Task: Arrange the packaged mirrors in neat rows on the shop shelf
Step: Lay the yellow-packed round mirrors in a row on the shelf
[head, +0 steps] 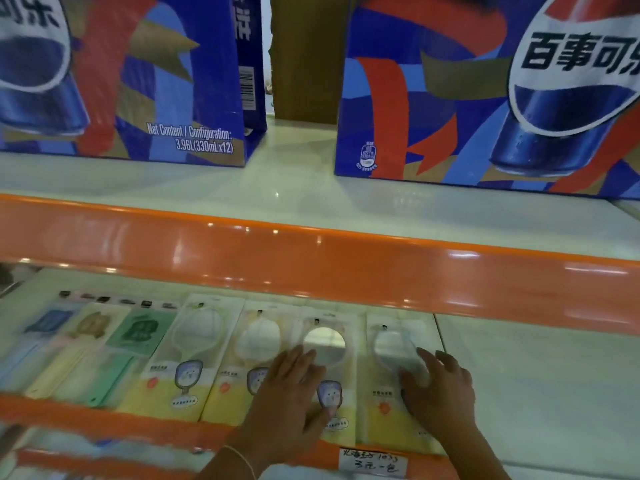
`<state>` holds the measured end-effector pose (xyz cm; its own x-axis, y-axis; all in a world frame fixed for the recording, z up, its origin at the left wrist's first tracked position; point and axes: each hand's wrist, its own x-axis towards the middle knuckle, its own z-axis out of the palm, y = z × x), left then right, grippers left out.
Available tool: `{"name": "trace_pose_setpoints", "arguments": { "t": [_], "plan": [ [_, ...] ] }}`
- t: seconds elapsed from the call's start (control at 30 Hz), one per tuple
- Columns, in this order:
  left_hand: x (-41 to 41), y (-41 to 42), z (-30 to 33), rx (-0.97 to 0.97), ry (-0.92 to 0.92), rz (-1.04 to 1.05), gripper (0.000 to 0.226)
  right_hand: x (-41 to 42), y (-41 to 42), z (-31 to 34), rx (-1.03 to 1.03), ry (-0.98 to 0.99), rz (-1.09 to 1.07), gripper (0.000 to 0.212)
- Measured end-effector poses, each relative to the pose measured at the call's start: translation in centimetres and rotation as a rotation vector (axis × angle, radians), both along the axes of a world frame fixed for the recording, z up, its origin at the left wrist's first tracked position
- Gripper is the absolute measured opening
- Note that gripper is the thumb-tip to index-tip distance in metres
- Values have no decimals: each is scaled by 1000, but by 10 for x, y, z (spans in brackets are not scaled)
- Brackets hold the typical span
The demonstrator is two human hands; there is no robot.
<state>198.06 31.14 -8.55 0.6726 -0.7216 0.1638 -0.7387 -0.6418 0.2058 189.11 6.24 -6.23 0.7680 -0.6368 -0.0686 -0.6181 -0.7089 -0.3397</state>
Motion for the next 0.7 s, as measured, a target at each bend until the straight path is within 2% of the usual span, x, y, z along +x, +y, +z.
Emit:
{"name": "trace_pose_setpoints", "arguments": {
  "t": [0.13,0.23,0.4,0.7],
  "plan": [
    [0,3,-7,69,-17,-16,64,-4,25,-12,-27,130,145,80],
    [-1,2,-10,75,-30,-11,63,-3,31,-17,-50,179,180,68],
    [1,2,-14,89,-35,-28,62,-2,41,-18,-78,172,186,91],
    [1,2,-12,114,-14,-33,64,1,58,-20,-110,135,164,82]
  ]
}}
